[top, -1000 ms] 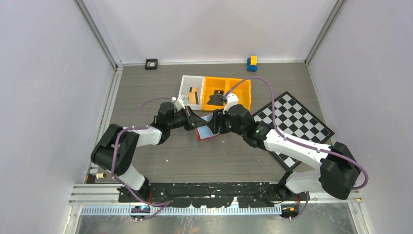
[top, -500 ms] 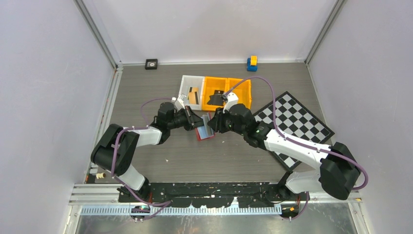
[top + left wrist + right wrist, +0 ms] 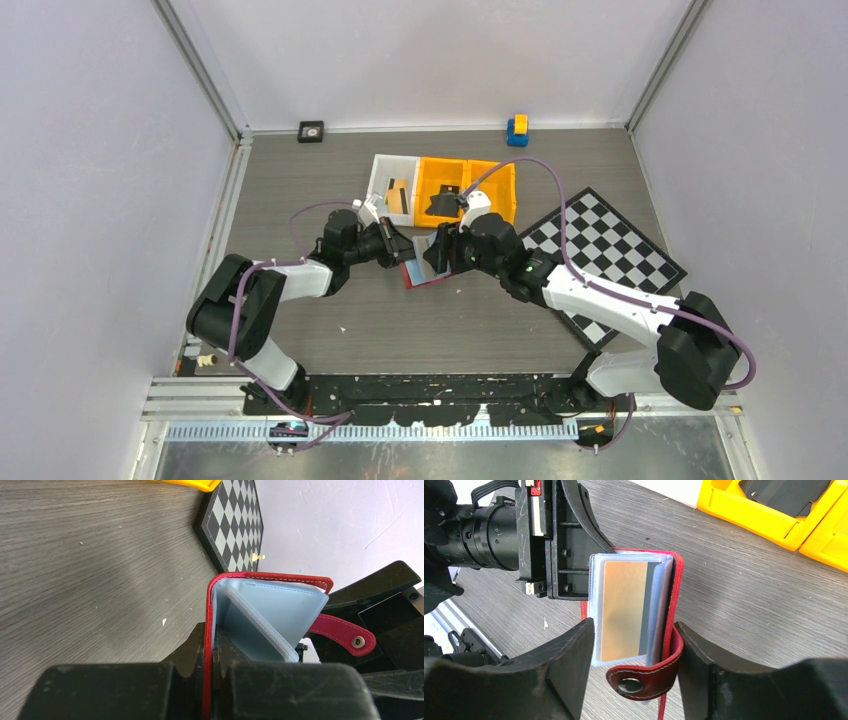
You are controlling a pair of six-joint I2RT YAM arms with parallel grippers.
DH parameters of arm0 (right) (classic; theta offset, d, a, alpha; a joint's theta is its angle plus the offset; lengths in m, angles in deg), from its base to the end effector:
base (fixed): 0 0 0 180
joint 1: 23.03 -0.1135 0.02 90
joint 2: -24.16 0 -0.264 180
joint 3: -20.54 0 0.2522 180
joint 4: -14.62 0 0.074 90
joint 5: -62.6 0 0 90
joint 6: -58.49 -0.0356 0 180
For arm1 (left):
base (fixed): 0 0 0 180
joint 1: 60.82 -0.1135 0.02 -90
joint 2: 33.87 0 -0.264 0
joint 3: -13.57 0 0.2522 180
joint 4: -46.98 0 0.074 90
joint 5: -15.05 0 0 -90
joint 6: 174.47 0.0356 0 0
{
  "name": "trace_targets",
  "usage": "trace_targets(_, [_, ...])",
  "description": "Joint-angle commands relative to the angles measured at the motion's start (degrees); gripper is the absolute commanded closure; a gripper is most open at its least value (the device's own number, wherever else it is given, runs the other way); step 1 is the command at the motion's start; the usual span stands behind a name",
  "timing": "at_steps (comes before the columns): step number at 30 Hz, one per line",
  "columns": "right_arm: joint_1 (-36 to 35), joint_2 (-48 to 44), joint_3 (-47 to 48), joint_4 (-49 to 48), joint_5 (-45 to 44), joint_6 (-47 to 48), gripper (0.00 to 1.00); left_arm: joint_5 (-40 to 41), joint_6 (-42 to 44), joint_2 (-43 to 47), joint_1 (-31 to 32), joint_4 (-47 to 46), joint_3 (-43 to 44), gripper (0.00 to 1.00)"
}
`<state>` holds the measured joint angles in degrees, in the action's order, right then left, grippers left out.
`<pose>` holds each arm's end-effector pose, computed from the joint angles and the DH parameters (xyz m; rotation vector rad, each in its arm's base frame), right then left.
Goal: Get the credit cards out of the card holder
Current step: Remove the credit card from the card holder.
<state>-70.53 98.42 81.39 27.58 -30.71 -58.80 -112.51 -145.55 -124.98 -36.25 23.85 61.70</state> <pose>0.1987 0.2138 0.2605 -0.3339 2.0897 0.7486 0.2691 -0.1469 0.1708 -0.1854 2.1955 -1.5573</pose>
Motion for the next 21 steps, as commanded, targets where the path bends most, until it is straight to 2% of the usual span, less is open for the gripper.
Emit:
trace_targets(1, [-0.04,0.32,2.40,-1.05,0.61,0.31,0.34,-1.18,-0.03,1.65,-0.32,-3.21,1.42,1.00])
trace_targets(4, [-0.04,1.72,2.85,-1.29,2.46,0.48,0.23,-1.07,-0.02,1.61,-0.32,-3.06,1.43,1.00])
trace_targets(6, [-0.12,3.11,3.36,-1.18,2.48,0.40,0.20,-1.11,-0.08,1.44,-0.32,-3.07,1.47,1.00])
trace_targets(13, [-0.22,5.93,4.74,-0.30,4.25,0.22,0.19,-1.20,-0.23,1.63,-0.32,-3.07,1.50,1.00])
trace_targets(16, [-0.17,5.81,4.85,0.14,3.72,0.31,0.25,-1.11,-0.20,1.58,-0.32,-3.02,1.48,1.00])
trace_targets(21, [-0.31,5.98,5.56,2.59,1.06,0.60,0.25,-1.09,-0.08,1.72,-0.32,-2.90,1.47,1.00])
